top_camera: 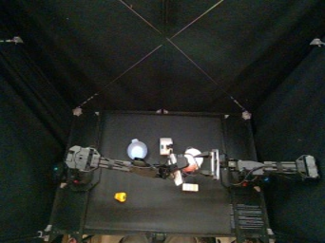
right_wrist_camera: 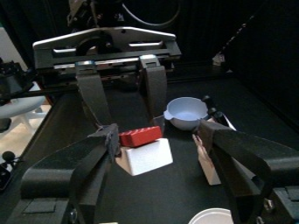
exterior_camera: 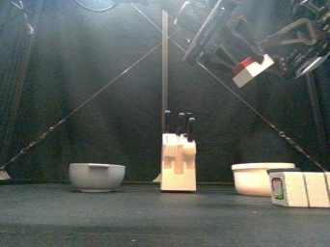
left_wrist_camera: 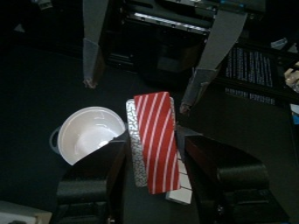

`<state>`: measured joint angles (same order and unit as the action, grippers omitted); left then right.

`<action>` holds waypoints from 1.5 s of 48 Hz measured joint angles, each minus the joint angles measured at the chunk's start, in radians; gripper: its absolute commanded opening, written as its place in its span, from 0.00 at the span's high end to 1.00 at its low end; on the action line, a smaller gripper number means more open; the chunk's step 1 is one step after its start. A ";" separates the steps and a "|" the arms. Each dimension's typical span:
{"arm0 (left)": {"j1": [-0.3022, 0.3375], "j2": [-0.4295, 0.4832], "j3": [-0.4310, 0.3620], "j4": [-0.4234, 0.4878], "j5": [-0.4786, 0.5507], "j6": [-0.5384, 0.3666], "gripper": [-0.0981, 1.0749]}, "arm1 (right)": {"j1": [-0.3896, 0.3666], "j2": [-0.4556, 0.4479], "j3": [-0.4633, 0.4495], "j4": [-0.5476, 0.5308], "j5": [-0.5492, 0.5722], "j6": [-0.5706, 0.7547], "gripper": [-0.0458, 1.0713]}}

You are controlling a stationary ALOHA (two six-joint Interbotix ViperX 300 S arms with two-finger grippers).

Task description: Hand over salmon sushi

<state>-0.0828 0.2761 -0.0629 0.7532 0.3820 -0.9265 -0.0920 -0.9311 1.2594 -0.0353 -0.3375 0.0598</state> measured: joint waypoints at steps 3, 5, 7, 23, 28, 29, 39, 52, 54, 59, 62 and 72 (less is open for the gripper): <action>0.000 -0.003 0.005 0.005 0.000 0.000 0.42 | 0.006 0.002 0.000 0.000 0.002 0.000 0.05; 0.000 -0.005 0.005 0.006 -0.002 0.000 0.42 | 0.014 0.000 0.000 0.000 0.003 0.000 0.05; 0.000 -0.005 0.006 0.006 -0.002 0.000 0.42 | 0.020 0.000 0.000 0.000 0.006 0.000 0.05; -0.002 -0.006 0.006 0.048 -0.008 0.000 0.42 | 0.041 0.006 0.000 -0.002 0.017 0.000 0.06; -0.006 -0.008 0.006 0.064 -0.009 0.000 0.42 | 0.044 0.012 0.000 -0.002 0.018 0.000 0.06; -0.008 -0.006 0.006 0.067 -0.009 0.000 0.42 | 0.044 0.014 0.000 -0.002 0.018 0.000 0.06; -0.018 -0.008 0.009 0.104 -0.011 0.000 0.42 | 0.044 0.020 0.000 -0.002 0.031 0.000 0.06; -0.021 -0.018 0.037 0.118 -0.009 0.002 0.42 | 0.044 0.020 0.000 -0.002 0.031 0.000 0.13; -0.021 -0.020 0.040 0.117 -0.011 0.002 0.42 | 0.044 0.021 0.002 -0.002 0.032 0.000 0.17; -0.021 -0.021 0.040 0.117 -0.011 0.002 0.42 | 0.044 0.021 0.000 -0.002 0.037 0.000 0.24; -0.020 -0.021 0.040 0.120 -0.011 -0.002 0.42 | 0.046 0.021 0.000 -0.002 0.037 -0.006 0.27; -0.021 -0.021 0.038 0.130 -0.011 0.000 0.41 | 0.046 0.026 0.000 -0.006 0.037 -0.005 0.31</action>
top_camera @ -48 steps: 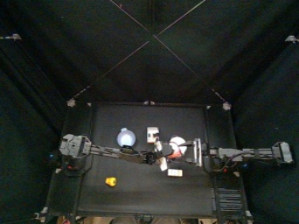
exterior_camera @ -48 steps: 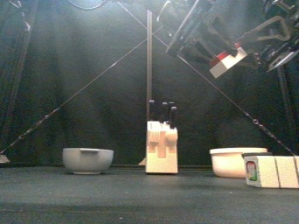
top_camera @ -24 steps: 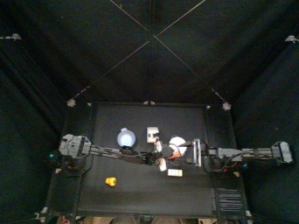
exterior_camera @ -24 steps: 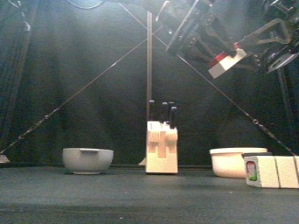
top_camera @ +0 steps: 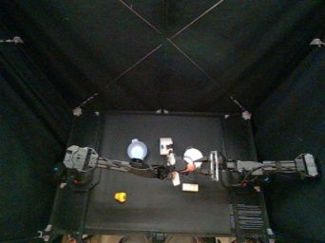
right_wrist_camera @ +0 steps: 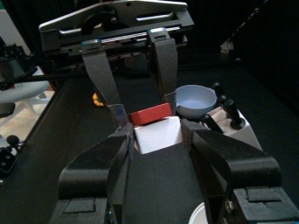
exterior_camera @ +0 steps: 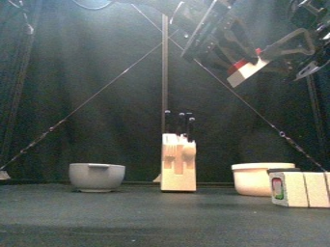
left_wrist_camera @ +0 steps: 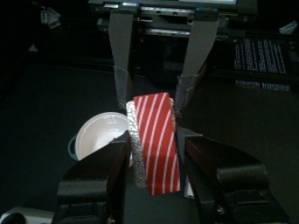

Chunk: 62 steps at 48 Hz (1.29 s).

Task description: Hand over salmon sushi

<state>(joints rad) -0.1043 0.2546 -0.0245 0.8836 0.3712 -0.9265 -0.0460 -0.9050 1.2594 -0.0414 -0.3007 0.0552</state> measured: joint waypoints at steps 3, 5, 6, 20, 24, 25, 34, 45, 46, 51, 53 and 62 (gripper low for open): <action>-0.002 0.000 0.002 0.002 0.002 0.000 0.41 | -0.002 0.005 0.000 -0.002 0.000 0.002 0.32; -0.002 0.000 0.002 0.003 0.002 0.000 0.40 | 0.000 0.008 0.000 -0.003 0.000 0.002 0.33; -0.002 0.000 0.002 0.003 0.002 0.000 0.40 | 0.000 0.008 0.000 -0.003 0.000 0.002 0.34; 0.005 0.000 0.005 0.005 0.002 -0.003 0.18 | -0.005 0.014 0.000 -0.003 0.000 0.002 0.39; 0.008 0.000 0.006 0.005 0.000 -0.002 0.10 | -0.005 0.017 0.000 0.000 0.002 0.006 0.39; 0.009 -0.002 0.006 0.005 0.000 -0.003 0.09 | -0.005 0.017 0.000 0.000 0.002 0.005 0.39; 0.015 -0.002 0.023 0.005 0.002 -0.005 0.07 | -0.008 0.014 0.000 0.006 0.002 0.005 0.40; 0.020 -0.041 0.060 0.005 0.023 -0.012 0.07 | -0.009 0.014 0.000 0.032 0.002 0.005 0.40; 0.018 -0.046 0.066 0.005 0.023 -0.014 0.06 | -0.011 0.014 0.000 0.035 0.002 0.006 0.40; 0.015 -0.075 0.101 0.005 0.025 -0.020 0.07 | -0.025 0.014 0.000 0.055 0.002 0.006 0.40; 0.015 -0.091 0.121 0.003 0.026 -0.021 0.07 | -0.032 0.014 0.000 0.071 0.002 0.006 0.40; -0.011 -0.169 0.225 -0.018 0.017 -0.041 0.07 | -0.089 0.031 0.006 0.150 0.015 0.006 0.40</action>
<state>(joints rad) -0.1150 0.0859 0.2010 0.8652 0.3881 -0.9679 -0.1350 -0.8744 1.2655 0.1089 -0.2853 0.0614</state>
